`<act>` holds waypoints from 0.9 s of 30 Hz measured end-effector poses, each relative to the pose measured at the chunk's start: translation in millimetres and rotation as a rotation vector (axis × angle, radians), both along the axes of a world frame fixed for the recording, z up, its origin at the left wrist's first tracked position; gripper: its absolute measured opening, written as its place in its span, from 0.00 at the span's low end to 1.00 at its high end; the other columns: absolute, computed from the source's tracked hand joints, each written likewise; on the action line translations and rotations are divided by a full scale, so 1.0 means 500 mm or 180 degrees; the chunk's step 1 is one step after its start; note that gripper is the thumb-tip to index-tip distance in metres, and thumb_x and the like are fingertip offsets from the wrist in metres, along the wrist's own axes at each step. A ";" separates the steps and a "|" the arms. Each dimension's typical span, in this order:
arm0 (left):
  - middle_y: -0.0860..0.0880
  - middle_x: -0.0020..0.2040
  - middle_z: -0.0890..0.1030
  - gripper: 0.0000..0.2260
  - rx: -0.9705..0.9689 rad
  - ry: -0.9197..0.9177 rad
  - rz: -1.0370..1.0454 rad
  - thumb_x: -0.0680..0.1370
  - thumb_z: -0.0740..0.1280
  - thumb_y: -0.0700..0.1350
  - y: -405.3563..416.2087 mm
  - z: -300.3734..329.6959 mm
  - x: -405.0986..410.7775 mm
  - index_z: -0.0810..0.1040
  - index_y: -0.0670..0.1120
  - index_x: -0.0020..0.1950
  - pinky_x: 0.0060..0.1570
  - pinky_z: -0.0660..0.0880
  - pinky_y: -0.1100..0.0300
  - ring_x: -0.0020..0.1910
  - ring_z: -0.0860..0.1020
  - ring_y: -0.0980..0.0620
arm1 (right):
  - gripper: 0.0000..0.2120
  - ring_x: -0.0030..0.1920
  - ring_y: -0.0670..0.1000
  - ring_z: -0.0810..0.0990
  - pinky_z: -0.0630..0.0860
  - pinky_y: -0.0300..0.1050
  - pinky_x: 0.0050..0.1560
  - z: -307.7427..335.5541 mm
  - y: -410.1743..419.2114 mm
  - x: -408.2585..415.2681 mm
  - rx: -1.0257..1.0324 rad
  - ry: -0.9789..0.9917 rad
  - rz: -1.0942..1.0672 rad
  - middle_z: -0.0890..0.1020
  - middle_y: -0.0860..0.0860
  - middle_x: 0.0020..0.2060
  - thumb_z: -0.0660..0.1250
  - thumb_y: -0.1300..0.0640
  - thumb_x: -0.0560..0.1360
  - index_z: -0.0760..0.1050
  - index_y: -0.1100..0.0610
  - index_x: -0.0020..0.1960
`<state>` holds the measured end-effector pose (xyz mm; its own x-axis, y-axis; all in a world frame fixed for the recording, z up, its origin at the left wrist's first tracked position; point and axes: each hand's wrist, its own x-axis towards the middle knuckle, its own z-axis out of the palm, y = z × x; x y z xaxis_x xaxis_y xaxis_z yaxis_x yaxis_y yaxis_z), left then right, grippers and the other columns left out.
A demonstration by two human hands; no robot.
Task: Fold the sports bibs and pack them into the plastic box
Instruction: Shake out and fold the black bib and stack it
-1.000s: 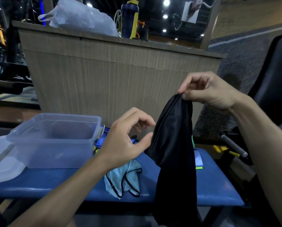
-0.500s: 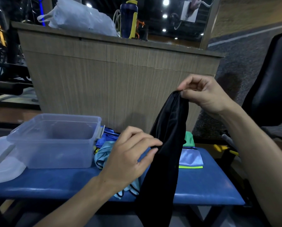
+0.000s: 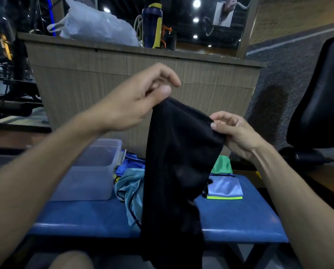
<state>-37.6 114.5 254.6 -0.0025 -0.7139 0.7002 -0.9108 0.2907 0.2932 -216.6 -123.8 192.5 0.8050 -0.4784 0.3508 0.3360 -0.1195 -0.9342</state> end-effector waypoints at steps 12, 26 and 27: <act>0.51 0.49 0.74 0.17 0.1048 -0.2036 0.1289 0.81 0.58 0.59 -0.020 0.037 0.034 0.78 0.57 0.64 0.49 0.66 0.53 0.50 0.70 0.50 | 0.15 0.40 0.46 0.83 0.80 0.41 0.46 -0.004 -0.019 -0.027 0.0028 0.0428 -0.0053 0.86 0.50 0.40 0.78 0.55 0.62 0.83 0.55 0.48; 0.48 0.51 0.81 0.21 0.1015 -0.2639 0.1635 0.83 0.48 0.56 -0.048 -0.040 0.031 0.77 0.48 0.56 0.51 0.70 0.49 0.53 0.72 0.45 | 0.06 0.39 0.47 0.81 0.77 0.40 0.45 -0.005 -0.010 -0.036 -0.0519 0.0477 -0.0448 0.86 0.50 0.37 0.73 0.63 0.70 0.81 0.57 0.47; 0.48 0.51 0.81 0.19 0.1043 -0.2477 0.1627 0.83 0.49 0.56 -0.049 -0.043 0.032 0.76 0.48 0.55 0.52 0.71 0.48 0.53 0.72 0.45 | 0.06 0.39 0.46 0.82 0.78 0.39 0.45 -0.006 -0.011 -0.035 -0.0553 0.0462 -0.0456 0.86 0.50 0.37 0.72 0.64 0.72 0.81 0.57 0.48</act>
